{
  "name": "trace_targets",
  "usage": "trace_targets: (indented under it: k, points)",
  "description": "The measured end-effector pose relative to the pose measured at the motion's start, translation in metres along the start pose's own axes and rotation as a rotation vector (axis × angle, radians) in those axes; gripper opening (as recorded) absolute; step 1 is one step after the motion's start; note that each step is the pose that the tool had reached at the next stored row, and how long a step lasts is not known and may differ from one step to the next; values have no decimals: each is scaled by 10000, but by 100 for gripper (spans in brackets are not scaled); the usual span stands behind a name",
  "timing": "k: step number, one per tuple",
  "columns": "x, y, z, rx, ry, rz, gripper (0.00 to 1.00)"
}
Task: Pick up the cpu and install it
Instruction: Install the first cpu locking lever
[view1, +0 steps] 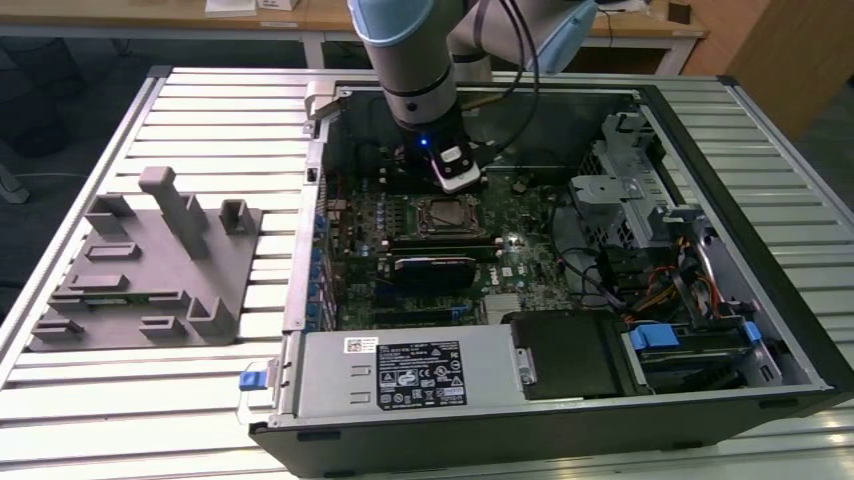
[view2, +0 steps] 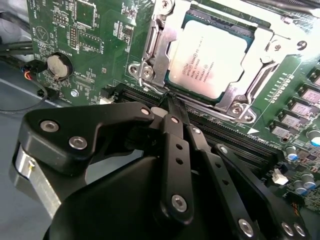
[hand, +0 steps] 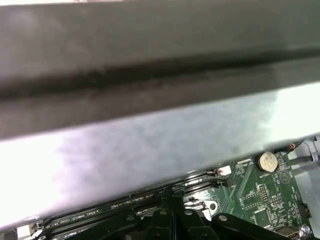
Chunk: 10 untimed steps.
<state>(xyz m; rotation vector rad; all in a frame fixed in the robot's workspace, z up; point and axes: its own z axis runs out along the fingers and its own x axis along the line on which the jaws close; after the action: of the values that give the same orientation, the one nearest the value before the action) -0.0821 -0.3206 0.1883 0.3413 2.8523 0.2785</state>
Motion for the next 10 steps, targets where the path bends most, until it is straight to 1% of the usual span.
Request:
trace_targets:
  k: [4, 10]
  points:
    - [-12, -1, 3, -86, 19, 25, 11]
    - [-41, -24, 5, -186, 41, 53, 11]
